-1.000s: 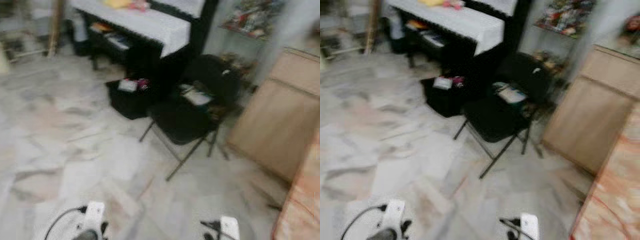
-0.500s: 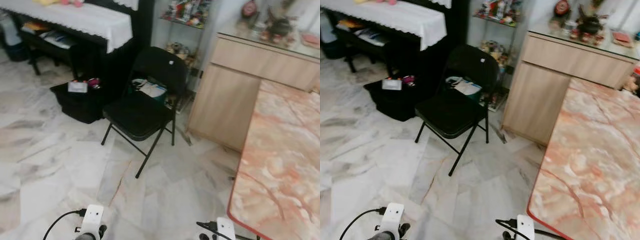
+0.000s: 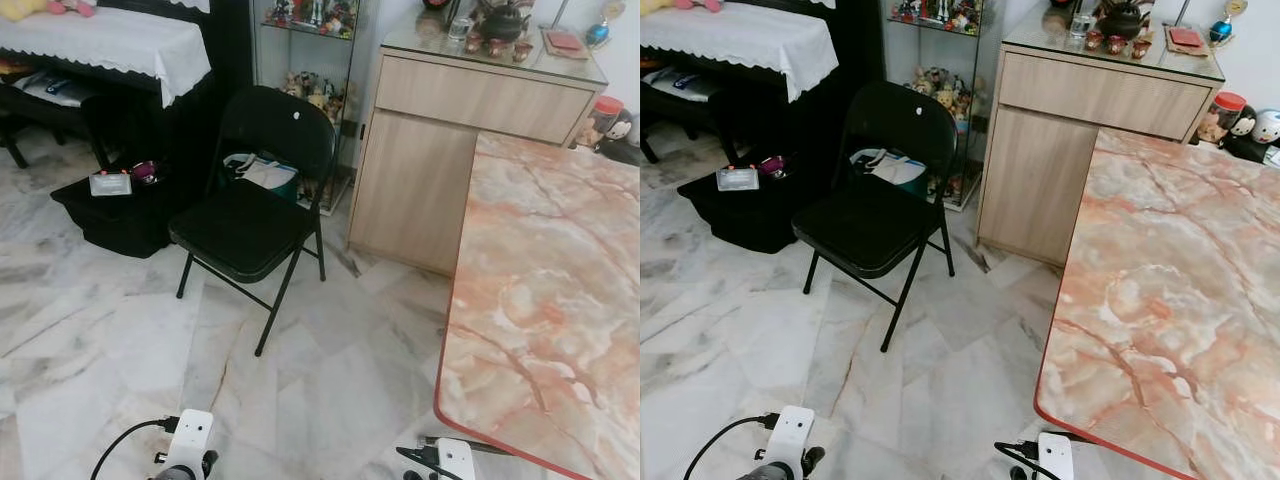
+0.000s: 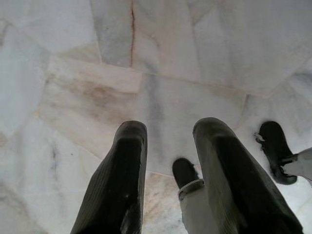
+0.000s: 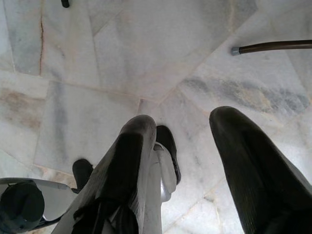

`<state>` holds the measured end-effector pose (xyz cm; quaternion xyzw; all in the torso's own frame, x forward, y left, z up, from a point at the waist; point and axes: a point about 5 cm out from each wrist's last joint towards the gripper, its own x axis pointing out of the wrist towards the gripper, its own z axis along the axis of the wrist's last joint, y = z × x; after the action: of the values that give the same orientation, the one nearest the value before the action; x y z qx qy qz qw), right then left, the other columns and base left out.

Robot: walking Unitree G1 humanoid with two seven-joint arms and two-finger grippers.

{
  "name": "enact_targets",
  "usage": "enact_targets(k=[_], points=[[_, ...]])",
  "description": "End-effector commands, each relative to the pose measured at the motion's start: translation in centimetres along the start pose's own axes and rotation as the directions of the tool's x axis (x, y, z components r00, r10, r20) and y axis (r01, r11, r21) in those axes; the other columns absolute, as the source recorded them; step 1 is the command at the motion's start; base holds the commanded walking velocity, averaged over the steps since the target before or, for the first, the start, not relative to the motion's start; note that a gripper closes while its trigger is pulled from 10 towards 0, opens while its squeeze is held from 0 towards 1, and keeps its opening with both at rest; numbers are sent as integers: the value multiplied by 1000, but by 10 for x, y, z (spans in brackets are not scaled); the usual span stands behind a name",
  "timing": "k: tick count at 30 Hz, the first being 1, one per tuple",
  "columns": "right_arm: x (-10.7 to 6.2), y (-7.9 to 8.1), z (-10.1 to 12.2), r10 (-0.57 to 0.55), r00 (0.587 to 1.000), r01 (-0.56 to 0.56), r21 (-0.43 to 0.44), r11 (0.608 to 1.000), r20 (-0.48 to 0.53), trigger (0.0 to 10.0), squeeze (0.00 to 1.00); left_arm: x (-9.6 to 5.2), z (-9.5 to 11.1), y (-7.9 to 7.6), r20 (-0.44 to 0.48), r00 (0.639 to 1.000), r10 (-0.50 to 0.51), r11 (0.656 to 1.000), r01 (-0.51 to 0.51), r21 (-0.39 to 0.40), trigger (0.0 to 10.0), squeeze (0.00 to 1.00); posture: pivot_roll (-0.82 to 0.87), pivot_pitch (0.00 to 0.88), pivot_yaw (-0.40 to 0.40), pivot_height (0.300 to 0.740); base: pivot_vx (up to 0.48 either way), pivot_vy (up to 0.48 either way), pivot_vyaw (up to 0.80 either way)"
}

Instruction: Hang hanger

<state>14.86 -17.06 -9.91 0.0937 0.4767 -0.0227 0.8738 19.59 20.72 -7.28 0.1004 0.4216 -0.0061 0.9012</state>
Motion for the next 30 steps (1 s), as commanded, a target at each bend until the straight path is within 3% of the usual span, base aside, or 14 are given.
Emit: enact_targets(k=[1,5,30], points=[[-1,-2,-2,-10,1000,10,9,1000,-9,10000,0,0,0,7,0,1000,29,1000,-29,-4,10000,0,5,0,-61,740,0,-285,-644],[-1,-2,-2,-10,1000,10,9,1000,-9,10000,0,-1,0,10,5,999,37,999,-37,-19,10000,0,6,0,-62,740,0,-370,-644],[-1,-3,-3,-14,1000,14,16,1000,-9,10000,0,-1,0,10,4,1000,24,1000,-23,-13,10000,0,5,0,-61,740,0,0,-644]])
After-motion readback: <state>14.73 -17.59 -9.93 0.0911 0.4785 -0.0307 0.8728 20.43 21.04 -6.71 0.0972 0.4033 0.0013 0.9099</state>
